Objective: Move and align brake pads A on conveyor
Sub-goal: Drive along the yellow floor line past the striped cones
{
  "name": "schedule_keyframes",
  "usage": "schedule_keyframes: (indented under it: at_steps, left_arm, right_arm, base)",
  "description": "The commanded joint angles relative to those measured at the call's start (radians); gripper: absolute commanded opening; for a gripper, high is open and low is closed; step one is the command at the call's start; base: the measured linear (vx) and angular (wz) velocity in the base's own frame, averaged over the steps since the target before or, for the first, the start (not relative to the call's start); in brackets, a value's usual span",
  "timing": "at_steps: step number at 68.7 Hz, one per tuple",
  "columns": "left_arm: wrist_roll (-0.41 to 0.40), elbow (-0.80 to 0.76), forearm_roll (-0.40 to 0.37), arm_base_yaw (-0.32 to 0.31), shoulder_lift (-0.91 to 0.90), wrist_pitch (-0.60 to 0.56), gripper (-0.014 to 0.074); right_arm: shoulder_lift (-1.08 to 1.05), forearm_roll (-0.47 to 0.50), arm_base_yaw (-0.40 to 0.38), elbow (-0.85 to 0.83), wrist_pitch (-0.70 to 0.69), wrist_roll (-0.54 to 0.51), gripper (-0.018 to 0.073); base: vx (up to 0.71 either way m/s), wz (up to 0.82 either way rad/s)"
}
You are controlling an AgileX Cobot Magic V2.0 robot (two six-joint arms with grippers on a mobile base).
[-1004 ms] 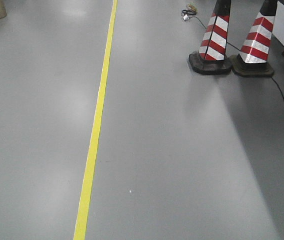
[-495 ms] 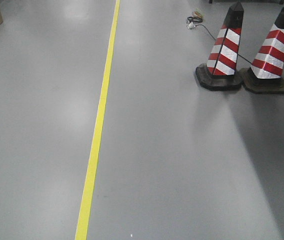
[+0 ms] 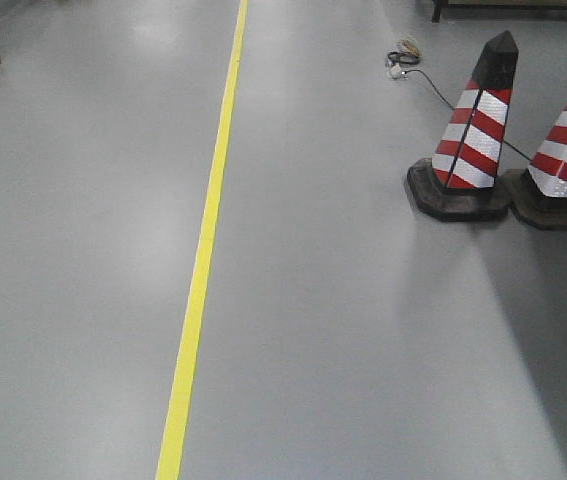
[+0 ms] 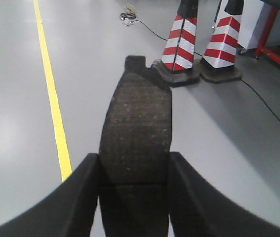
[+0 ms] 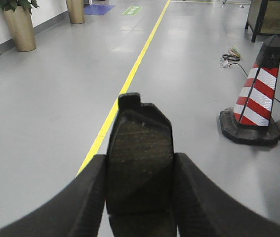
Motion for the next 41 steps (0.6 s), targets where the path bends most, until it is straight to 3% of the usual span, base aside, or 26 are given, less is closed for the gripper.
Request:
schedule_keyframes:
  at_steps: [1,41]
  left_arm:
    - [-0.003,-0.024,-0.001,-0.004,0.007,-0.091,0.0083]
    - [-0.003,-0.024,-0.001,-0.004,0.007,-0.091,0.0083]
  right_arm:
    - [0.008,-0.024,-0.001,-0.029,-0.087,-0.007,0.0032]
    - [0.008,-0.024,-0.001,-0.029,-0.087,-0.007,0.0032]
  base:
    - [0.51,0.02]
    - [0.51,0.00]
